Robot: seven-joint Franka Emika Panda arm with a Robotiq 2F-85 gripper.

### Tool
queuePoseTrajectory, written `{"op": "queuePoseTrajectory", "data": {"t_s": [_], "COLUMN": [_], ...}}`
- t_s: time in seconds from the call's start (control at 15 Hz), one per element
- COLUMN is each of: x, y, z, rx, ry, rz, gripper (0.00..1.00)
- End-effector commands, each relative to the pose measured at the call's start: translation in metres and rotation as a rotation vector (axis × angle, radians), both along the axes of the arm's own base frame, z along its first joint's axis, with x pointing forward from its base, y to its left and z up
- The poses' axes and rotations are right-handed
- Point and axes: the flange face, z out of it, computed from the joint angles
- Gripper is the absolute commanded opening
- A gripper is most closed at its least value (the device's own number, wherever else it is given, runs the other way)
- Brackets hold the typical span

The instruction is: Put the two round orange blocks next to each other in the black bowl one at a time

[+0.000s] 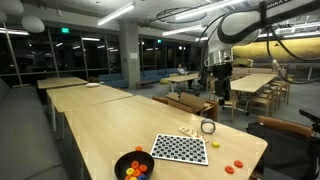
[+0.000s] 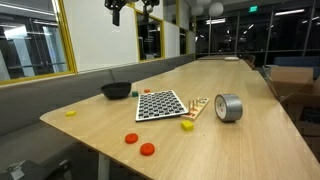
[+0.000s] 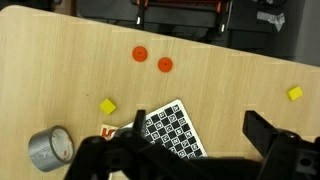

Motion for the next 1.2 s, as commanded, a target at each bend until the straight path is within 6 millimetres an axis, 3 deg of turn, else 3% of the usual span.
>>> {"op": "queuePoseTrajectory", "data": {"t_s": [0.0, 0.33, 0.47, 0.67, 1.13], "x": [0.001, 0.001, 0.003, 0.008, 0.014], "y": [0.000, 0.000, -0.002, -0.007, -0.029], "z": [0.003, 0.007, -0.006, -0.044, -0.153], "rx": [0.000, 0.000, -0.021, -0.016, -0.017], "ry": [-0.004, -0.015, -0.018, -0.034, -0.027], "rz": [0.000, 0.000, -0.058, -0.193, -0.576], "gripper": [1.00, 1.00, 1.00, 1.00, 1.00]}}
